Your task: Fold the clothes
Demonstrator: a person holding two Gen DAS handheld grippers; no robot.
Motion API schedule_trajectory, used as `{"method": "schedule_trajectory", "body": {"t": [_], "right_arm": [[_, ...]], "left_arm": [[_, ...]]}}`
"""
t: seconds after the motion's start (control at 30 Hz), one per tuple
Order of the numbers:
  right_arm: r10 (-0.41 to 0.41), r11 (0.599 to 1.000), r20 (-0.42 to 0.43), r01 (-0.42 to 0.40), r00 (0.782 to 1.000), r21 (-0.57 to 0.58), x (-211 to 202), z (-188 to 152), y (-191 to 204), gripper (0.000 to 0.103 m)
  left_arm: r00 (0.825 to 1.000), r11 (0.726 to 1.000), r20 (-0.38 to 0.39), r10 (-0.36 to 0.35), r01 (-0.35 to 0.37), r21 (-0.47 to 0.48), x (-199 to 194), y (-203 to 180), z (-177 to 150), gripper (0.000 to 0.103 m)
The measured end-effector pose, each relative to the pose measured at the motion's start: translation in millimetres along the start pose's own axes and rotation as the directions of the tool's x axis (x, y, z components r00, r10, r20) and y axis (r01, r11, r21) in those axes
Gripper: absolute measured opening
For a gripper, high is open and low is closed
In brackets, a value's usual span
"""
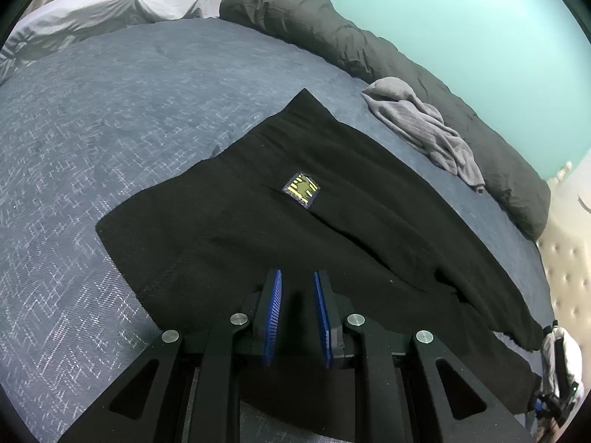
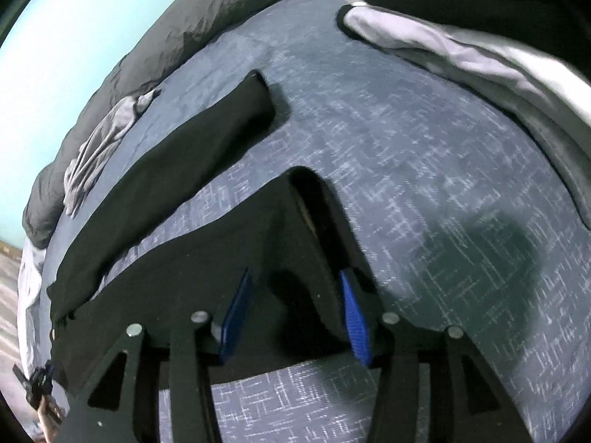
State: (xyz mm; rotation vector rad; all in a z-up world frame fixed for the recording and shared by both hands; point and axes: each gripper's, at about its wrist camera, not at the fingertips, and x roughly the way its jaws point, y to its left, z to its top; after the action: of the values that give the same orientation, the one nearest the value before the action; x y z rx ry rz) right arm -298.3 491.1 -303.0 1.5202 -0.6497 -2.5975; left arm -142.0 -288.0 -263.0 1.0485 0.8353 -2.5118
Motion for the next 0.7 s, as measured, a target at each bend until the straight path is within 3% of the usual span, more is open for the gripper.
{"method": "schedule_trajectory", "body": {"t": [0.3,0.5,0.53,0.57,0.7], "right_arm": [[-0.063,0.998,0.031,0.062,0.998,0.033,-14.8,-18.5,-20.4,0.049],[-0.031,0.999,0.027,0.031,0.999,0.009,-12.5,-19.3,-16.9,0.049],[-0.043,0.999,0.026,0.043,0.999,0.0,-11.4,-18.7,-14.9,0.045],[-0.057,0.998,0.026,0.057,0.998,-0.005,-10.7,-18.0,-13.9,0.032],[-0.089,0.996,0.06,0.087,0.994,0.025,-15.7,-13.7,-18.6,0.014]], "left_arm": [[1.0,1.0,0.001,-0.005,0.005,0.0,0.0,-0.4,-0.1,0.02],[1.0,1.0,0.006,-0.003,0.003,-0.005,-1.9,0.6,0.1,0.02],[1.0,1.0,0.006,-0.003,0.003,-0.005,-1.8,0.4,0.0,0.02],[1.0,1.0,0.005,-0.003,0.003,-0.003,-1.5,0.1,-0.1,0.02],[1.0,1.0,0.001,-0.004,0.004,-0.004,-0.7,0.0,-0.2,0.02]]}}
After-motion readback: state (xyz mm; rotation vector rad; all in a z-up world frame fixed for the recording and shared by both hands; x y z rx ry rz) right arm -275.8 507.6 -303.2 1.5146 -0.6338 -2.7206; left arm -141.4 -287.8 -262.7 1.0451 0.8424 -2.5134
